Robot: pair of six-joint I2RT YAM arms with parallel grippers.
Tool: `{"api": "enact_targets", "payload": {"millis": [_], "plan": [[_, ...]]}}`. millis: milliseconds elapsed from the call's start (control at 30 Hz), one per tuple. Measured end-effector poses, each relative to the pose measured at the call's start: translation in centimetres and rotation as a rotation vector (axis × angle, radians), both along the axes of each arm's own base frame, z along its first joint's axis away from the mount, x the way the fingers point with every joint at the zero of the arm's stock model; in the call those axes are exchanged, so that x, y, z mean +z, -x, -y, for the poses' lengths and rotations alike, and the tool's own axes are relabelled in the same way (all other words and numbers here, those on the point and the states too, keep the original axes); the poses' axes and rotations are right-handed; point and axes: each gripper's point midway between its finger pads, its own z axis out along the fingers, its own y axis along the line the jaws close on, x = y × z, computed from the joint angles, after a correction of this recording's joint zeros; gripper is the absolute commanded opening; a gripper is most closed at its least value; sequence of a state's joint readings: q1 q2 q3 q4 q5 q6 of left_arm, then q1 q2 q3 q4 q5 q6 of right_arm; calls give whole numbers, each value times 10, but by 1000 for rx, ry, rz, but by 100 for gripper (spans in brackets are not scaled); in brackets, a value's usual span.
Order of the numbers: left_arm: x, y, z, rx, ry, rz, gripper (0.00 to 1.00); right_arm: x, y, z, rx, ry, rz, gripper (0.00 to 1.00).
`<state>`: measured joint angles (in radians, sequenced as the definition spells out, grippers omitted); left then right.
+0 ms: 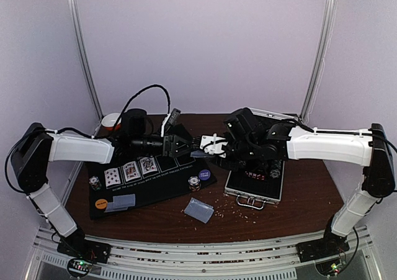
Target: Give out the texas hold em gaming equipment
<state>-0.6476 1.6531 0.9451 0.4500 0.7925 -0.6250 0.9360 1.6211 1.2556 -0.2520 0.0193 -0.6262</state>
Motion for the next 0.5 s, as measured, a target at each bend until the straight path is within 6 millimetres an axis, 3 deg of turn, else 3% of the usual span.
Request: {"api": "enact_targets", "payload": {"millis": [100,367,500], "plan": [[2,1,0,-7,-13,17,30,0,0,0,0,0,0,41],[3,7,-9,-1,-73,68,16,0,0,0,1,1,1,41],[1,9,-10,-10,-86,73,0,0,0,0,2,4,0,41]]}}
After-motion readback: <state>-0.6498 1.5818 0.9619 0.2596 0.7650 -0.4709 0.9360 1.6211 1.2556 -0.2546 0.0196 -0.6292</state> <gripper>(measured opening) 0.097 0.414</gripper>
